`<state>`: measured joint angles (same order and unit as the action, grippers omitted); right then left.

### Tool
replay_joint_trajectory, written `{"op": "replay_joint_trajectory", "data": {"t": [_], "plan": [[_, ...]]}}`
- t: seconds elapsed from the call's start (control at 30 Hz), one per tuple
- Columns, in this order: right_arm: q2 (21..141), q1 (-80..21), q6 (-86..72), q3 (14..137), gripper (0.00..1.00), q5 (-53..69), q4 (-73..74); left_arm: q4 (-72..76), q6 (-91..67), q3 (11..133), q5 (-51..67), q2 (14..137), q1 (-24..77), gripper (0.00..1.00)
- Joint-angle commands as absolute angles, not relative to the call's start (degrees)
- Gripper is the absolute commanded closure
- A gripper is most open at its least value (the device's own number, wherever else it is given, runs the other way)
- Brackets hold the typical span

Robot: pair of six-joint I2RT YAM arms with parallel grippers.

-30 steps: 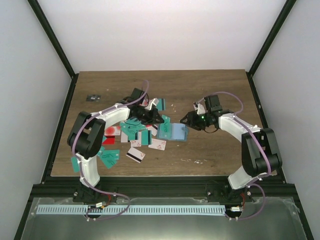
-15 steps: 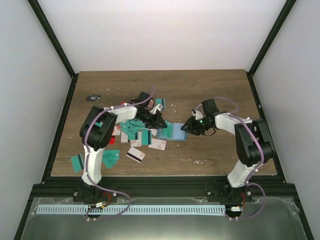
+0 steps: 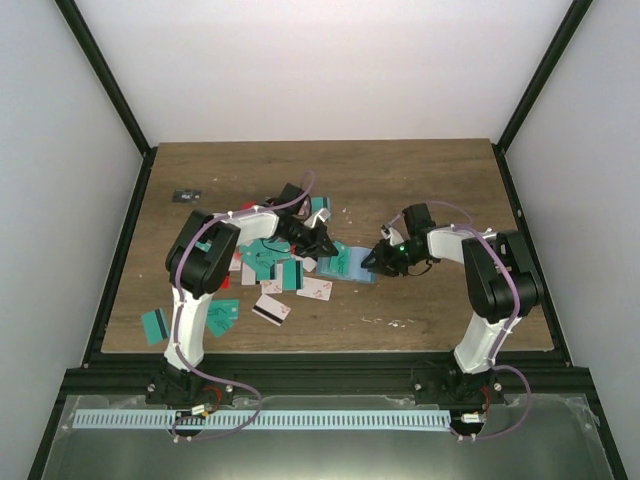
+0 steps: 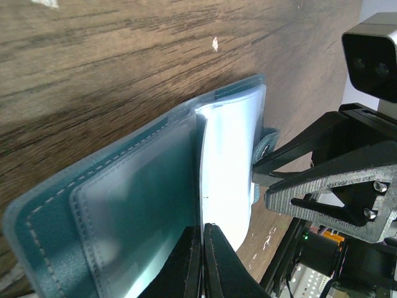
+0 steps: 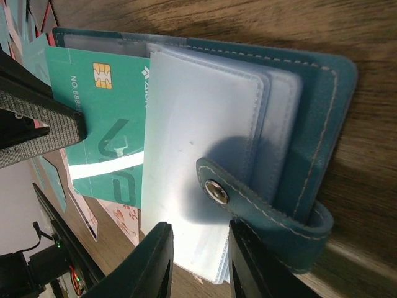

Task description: Put the credit cards into the card holder

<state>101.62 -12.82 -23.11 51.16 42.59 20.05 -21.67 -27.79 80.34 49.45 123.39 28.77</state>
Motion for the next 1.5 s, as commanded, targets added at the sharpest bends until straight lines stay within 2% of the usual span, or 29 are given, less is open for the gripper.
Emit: {"op": "replay_joint_trajectory", "data": {"t": [0.0,0.7,1.17,1.47], "plan": [[102.95,-12.39,-22.19,50.36,0.72,42.98,19.65,-21.01,-26.75,81.22,50.48,124.59,30.07,0.96],[100.71,-12.35,-18.87,52.27,0.72,36.66,24.94,-17.31,-30.40,81.19,50.81,124.93,30.76,0.96],[97.53,-11.76,-17.72,55.38,0.65,29.37,30.53,-16.94,-30.94,81.36,50.77,126.19,31.41,0.96],[100.23,-11.49,-17.96,54.43,0.71,32.25,27.85,-17.13,-31.11,82.08,50.75,127.04,31.97,0.96]]}}
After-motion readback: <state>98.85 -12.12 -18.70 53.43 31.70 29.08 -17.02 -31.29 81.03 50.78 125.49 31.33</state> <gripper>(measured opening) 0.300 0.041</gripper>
